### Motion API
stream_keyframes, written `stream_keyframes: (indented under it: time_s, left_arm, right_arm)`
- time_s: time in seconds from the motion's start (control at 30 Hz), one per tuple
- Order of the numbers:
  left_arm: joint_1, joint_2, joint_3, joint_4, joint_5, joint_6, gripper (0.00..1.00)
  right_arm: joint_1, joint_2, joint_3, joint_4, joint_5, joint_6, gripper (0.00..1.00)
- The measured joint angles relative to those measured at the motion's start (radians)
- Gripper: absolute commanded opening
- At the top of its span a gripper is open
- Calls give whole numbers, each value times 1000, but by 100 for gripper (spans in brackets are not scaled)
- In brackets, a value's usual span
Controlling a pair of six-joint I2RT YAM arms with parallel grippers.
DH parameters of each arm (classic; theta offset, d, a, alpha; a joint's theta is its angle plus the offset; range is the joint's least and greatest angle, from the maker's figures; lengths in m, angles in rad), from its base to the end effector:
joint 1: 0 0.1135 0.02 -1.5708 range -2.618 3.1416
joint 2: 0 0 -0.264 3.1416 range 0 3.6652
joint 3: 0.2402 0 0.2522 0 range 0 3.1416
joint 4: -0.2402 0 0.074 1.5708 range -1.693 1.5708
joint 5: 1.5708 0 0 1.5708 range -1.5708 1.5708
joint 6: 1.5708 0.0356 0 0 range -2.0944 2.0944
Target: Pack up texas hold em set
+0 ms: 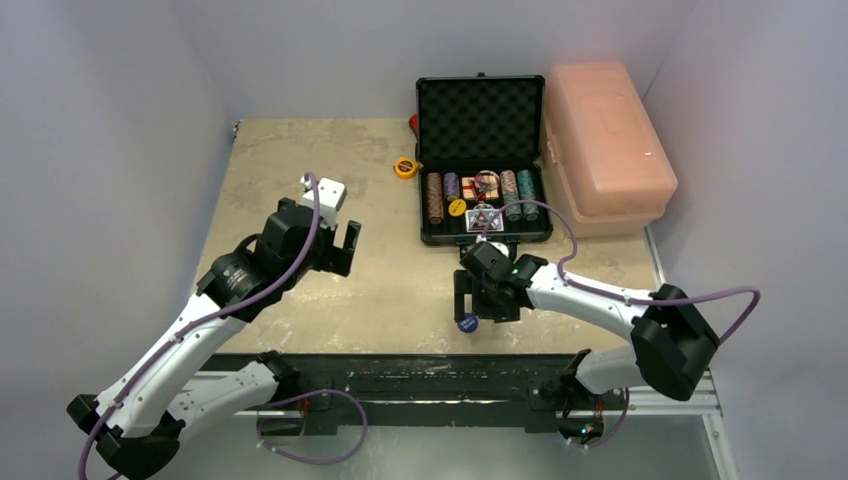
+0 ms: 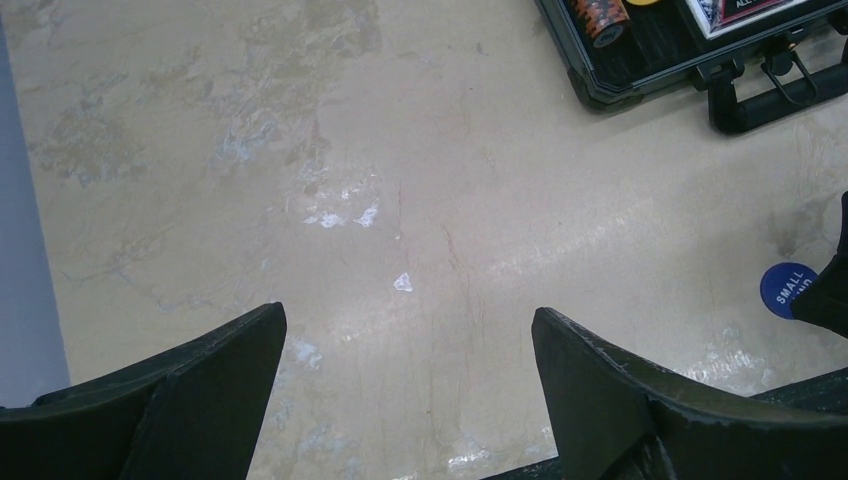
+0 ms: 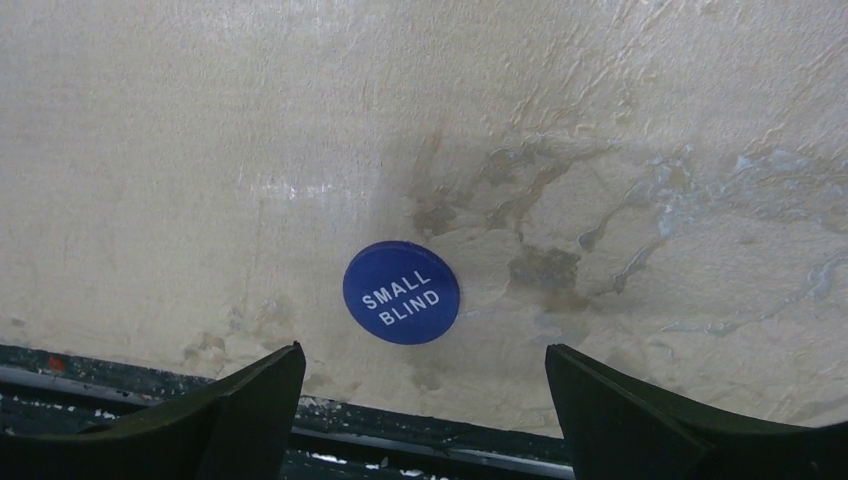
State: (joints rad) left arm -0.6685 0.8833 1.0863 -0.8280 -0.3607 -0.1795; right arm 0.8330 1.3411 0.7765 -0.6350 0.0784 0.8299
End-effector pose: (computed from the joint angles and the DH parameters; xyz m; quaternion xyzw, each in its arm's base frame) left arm 0.1391 -0.0938 0.3629 0.1327 0.8695 -0.0388 0.4741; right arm 0.1626 0.1747 0.1881 0.0057 0.9821 0.1103 0.1527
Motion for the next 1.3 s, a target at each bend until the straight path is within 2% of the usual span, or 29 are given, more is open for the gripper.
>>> stream_keyframes:
  time_s: [0.07,0.3,0.53,1.07,1.3]
  left_arm:
    - [0,0,0,0,-12,-2,99]
    - [1,0,0,-1,-36,-11,100]
    - [1,0,0,-4,-36,-11,92]
    - [1,0,0,-4,-20,-10,88]
    - [1,0,0,-4,-13,-10,88]
  right_arm:
    - [8,23,10,0,9,3,93]
    - [40,95,55,1,37,9,88]
    - [57,135,63,3,43,14,82]
    - [60,194,73,15,43,14,69]
    - [66,208,82,14,46,10,67]
